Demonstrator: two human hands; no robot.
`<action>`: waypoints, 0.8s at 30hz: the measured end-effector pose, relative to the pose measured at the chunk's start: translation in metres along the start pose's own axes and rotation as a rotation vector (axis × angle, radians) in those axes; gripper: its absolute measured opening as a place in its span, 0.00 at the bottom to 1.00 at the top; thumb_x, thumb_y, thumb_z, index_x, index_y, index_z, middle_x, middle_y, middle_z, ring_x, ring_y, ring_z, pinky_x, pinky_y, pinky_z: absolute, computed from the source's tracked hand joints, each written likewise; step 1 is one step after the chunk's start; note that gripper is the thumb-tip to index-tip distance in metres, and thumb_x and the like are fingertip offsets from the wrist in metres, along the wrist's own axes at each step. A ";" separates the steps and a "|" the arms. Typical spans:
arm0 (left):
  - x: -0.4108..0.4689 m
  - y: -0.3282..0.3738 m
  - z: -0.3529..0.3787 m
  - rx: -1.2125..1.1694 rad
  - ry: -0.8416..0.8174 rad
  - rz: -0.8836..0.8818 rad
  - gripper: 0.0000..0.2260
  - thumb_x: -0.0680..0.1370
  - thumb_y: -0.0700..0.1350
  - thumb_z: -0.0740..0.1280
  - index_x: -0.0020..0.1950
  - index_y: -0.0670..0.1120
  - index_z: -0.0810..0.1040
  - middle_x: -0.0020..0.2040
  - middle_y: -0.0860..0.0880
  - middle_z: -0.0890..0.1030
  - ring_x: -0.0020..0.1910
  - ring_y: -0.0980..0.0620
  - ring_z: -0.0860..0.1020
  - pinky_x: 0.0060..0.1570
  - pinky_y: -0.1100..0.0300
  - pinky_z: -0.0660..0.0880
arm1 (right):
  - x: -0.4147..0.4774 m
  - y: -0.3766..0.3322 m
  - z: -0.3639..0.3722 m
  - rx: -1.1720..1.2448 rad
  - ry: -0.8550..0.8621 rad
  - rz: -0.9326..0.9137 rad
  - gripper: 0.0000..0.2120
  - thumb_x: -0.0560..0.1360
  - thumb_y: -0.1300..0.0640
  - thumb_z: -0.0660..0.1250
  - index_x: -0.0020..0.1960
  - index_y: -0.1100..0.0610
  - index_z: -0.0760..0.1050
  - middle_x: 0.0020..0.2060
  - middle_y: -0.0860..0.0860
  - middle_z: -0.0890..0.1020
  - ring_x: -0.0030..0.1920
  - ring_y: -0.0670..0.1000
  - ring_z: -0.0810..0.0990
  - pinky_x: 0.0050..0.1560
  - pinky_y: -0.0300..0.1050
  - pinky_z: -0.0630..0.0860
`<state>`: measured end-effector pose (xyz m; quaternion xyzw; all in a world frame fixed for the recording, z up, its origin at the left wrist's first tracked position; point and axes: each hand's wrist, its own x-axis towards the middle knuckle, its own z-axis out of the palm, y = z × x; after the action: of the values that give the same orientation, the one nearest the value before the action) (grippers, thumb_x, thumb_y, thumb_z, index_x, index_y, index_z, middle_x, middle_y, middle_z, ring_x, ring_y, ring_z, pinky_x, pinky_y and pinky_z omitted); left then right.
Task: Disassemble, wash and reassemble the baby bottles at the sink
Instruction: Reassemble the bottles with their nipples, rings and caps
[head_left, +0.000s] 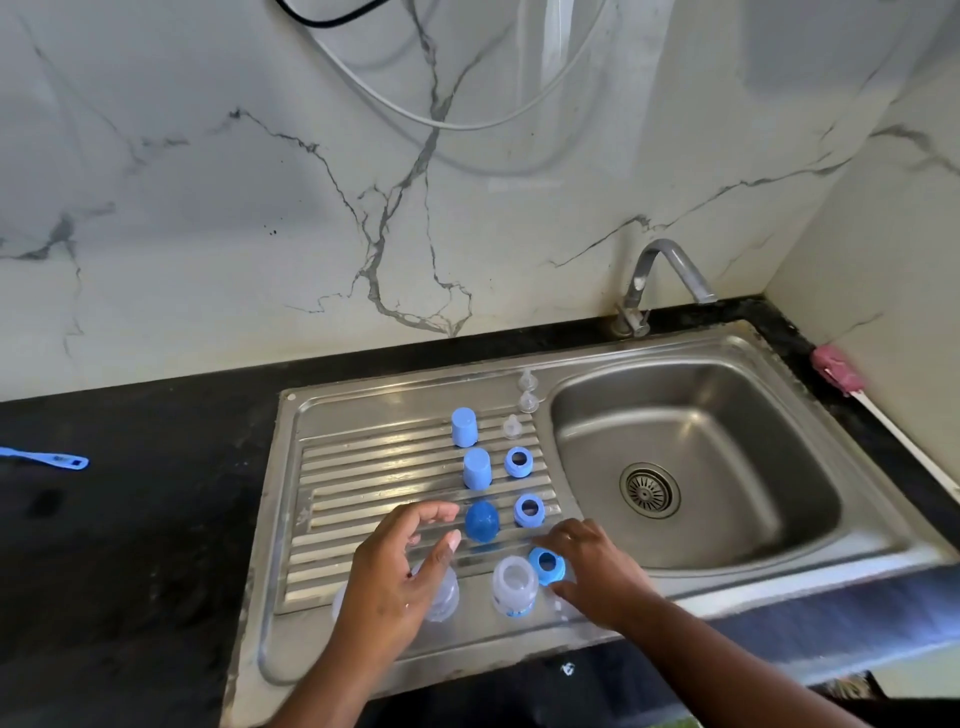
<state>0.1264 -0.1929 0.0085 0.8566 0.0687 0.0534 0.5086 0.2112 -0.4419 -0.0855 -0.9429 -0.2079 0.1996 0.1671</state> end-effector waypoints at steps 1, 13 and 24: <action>0.000 0.001 -0.001 -0.006 -0.001 -0.003 0.09 0.79 0.48 0.71 0.58 0.57 0.81 0.58 0.66 0.82 0.60 0.63 0.79 0.63 0.53 0.76 | 0.002 -0.001 0.003 -0.006 -0.006 0.006 0.28 0.77 0.50 0.71 0.74 0.39 0.69 0.70 0.40 0.68 0.70 0.45 0.65 0.65 0.42 0.72; 0.013 0.008 0.003 -0.015 -0.041 0.024 0.13 0.77 0.48 0.74 0.60 0.58 0.80 0.60 0.64 0.81 0.64 0.61 0.77 0.62 0.55 0.76 | -0.005 -0.015 -0.044 0.925 0.152 0.249 0.16 0.75 0.41 0.68 0.52 0.52 0.84 0.40 0.52 0.86 0.39 0.48 0.81 0.42 0.45 0.74; 0.035 0.016 0.039 -0.005 -0.211 0.116 0.26 0.73 0.57 0.77 0.70 0.62 0.75 0.64 0.63 0.79 0.66 0.56 0.76 0.64 0.54 0.75 | -0.006 -0.060 -0.066 1.507 -0.086 0.196 0.21 0.75 0.43 0.65 0.50 0.62 0.84 0.42 0.65 0.81 0.37 0.59 0.78 0.39 0.50 0.71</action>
<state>0.1678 -0.2283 0.0043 0.8588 -0.0351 -0.0077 0.5110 0.2163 -0.4083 -0.0031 -0.5792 0.0630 0.3379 0.7392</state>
